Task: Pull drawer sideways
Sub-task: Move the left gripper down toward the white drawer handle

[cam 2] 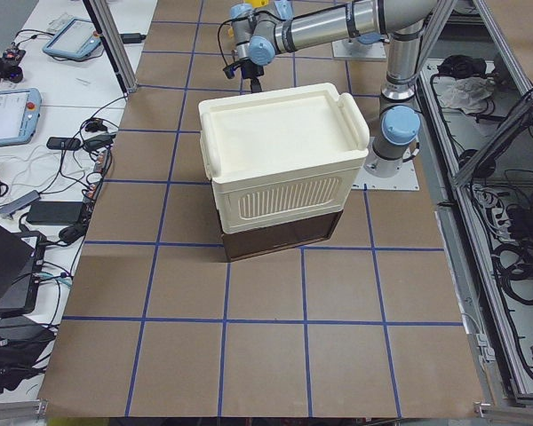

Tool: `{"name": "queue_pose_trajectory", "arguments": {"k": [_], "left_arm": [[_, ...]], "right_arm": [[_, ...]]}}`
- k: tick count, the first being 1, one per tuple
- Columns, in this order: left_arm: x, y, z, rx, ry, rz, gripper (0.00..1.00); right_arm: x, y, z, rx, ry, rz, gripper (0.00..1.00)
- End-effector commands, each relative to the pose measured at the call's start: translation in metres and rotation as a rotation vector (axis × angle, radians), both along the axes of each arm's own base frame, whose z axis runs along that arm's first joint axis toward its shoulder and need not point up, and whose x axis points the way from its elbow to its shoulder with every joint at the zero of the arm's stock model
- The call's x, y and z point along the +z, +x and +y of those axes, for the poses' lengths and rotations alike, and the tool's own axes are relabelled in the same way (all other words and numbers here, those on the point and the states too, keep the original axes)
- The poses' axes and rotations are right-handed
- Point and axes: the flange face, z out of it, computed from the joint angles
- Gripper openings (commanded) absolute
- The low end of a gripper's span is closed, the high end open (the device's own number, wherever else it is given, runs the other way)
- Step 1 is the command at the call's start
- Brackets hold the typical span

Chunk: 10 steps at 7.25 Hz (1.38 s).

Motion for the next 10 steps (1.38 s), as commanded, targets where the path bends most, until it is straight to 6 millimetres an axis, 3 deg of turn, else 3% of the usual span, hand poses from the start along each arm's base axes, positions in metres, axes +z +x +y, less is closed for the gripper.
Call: {"name": "queue_pose_trajectory", "arguments": {"k": [1, 6, 8, 10], "left_arm": [[-0.025, 0.011, 0.004, -0.082, 0.044, -0.155, 1.0], [-0.062, 0.025, -0.007, -0.178, 0.086, -0.346, 1.0], [-0.073, 0.057, -0.006, -0.159, 0.135, -0.398, 1.0], [-0.072, 0.067, -0.008, -0.169, 0.148, -0.427, 0.96]], "right_arm": [[0.0, -0.001, 0.0, -0.002, -0.001, 0.0, 1.0], [0.0, 0.0, 0.0, 0.0, -0.001, 0.0, 1.0], [0.0, 0.0, 0.0, 0.0, -0.001, 0.0, 1.0], [0.0, -0.001, 0.0, -0.002, -0.001, 0.0, 1.0]]}}
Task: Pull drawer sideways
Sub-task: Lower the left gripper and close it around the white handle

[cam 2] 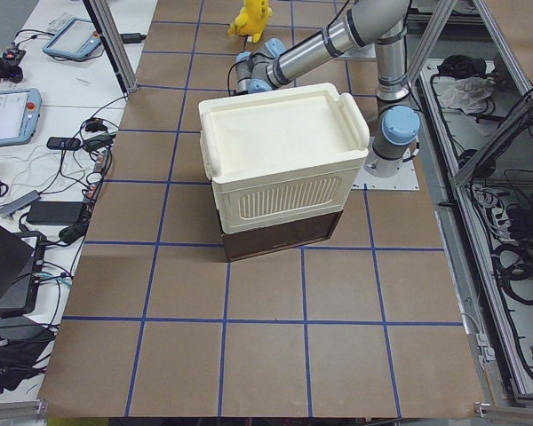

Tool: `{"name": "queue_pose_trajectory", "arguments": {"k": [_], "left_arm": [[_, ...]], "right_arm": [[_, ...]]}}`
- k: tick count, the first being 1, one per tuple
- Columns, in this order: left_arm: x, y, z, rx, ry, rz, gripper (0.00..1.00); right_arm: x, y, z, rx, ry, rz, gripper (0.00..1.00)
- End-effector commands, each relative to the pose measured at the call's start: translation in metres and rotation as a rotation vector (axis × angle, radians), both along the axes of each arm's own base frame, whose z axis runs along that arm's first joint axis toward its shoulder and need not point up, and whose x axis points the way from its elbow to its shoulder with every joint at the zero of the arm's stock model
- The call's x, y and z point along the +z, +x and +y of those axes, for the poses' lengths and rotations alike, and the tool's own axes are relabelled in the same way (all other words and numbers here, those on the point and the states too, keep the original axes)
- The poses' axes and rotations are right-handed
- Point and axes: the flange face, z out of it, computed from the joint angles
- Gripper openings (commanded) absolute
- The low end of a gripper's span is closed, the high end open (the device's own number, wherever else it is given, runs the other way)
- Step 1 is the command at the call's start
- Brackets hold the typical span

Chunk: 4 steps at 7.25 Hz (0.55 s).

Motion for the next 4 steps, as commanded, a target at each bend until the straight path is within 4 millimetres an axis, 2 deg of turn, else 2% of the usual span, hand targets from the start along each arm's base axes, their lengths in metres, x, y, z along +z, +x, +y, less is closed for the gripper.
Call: {"name": "queue_pose_trajectory", "arguments": {"k": [1, 2, 3, 4], "left_arm": [[-0.001, 0.009, -0.002, 0.006, -0.006, -0.018, 0.84], [-0.002, 0.016, -0.003, 0.024, -0.028, -0.022, 0.72], [-0.005, 0.019, -0.003, 0.033, -0.024, -0.024, 0.72], [-0.008, 0.024, -0.004, 0.031, -0.017, -0.035, 0.67]], "right_arm": [[0.0, 0.0, 0.0, 0.001, 0.002, 0.0, 1.0], [0.0, 0.0, 0.0, -0.001, 0.0, 0.0, 1.0], [0.0, 0.0, 0.0, -0.001, 0.0, 0.0, 1.0], [0.0, 0.0, 0.0, 0.001, 0.0, 0.0, 1.0]]}}
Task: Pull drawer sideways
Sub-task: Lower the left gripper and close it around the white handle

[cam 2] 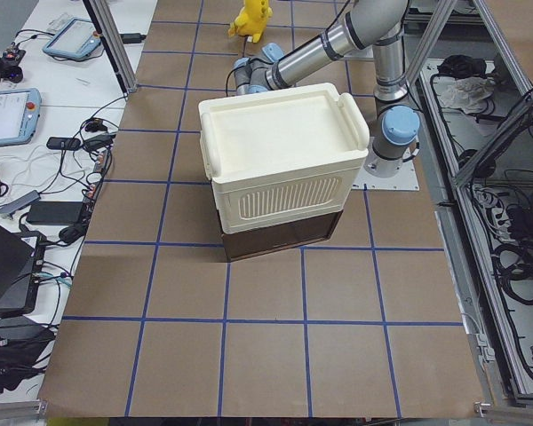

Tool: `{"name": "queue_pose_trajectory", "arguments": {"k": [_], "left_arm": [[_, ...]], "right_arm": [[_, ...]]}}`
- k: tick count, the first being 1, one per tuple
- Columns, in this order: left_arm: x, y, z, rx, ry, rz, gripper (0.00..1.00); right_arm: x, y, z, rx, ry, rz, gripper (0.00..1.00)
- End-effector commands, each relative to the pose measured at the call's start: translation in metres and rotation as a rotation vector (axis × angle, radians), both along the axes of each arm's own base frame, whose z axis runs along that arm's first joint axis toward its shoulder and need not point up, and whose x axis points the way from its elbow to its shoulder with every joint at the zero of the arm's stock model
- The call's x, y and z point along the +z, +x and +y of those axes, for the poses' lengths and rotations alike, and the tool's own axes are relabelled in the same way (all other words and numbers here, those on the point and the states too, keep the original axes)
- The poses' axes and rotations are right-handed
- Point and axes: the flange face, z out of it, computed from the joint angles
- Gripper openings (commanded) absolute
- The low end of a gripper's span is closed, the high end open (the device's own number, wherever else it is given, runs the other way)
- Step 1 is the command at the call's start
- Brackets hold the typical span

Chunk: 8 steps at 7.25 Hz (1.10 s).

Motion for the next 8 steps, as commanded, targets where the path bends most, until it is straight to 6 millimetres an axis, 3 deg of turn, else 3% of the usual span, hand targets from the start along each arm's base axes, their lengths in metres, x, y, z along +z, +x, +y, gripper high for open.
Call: {"name": "queue_pose_trajectory", "arguments": {"k": [1, 4, 6, 8], "left_arm": [[-0.0079, 0.0089, 0.0013, 0.012, 0.002, -0.014, 0.64], [-0.0111, 0.009, 0.0031, 0.021, -0.024, -0.019, 0.27], [-0.012, 0.0091, 0.0041, 0.021, -0.024, -0.021, 0.16], [-0.0141, 0.0084, 0.0048, 0.021, -0.025, -0.021, 0.15]], "right_arm": [[0.0, 0.0005, 0.0001, 0.001, 0.0, 0.0, 1.0], [-0.0001, -0.0002, 0.0001, 0.0, 0.001, 0.0, 1.0], [0.0, 0.0005, 0.0001, 0.001, 0.0, 0.0, 1.0], [0.0, 0.0005, 0.0001, 0.001, 0.0, 0.0, 1.0]]}}
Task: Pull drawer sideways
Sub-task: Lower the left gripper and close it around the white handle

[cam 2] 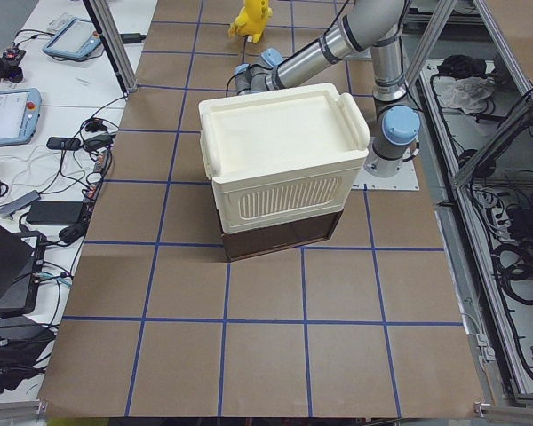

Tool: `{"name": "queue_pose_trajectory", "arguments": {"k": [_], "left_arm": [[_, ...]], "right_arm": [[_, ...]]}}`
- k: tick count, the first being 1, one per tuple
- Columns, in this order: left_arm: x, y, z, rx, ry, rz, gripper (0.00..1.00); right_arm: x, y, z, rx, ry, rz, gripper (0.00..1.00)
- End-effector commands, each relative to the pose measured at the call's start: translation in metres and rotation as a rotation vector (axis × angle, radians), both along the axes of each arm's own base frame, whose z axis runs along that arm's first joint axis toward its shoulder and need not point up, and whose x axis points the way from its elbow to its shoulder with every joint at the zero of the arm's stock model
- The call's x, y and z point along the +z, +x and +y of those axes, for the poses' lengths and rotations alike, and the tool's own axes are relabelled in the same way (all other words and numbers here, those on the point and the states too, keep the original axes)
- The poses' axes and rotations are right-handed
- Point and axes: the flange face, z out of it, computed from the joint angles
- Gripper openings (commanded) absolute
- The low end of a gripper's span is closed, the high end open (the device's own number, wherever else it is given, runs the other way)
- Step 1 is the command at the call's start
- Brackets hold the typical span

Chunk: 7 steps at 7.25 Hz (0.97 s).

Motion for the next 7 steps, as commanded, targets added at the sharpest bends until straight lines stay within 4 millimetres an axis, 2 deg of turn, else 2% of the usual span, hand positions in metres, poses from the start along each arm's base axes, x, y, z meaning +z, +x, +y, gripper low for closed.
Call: {"name": "queue_pose_trajectory", "arguments": {"k": [1, 7], "left_arm": [[0.0002, -0.0036, 0.0007, -0.007, 0.003, -0.002, 0.15], [0.0032, -0.0126, 0.0038, -0.025, 0.017, -0.004, 0.14]], "right_arm": [[0.0, -0.0005, -0.0001, -0.001, 0.0, 0.0, 1.0], [0.0, 0.0003, 0.0, 0.001, 0.0, 0.0, 1.0]]}}
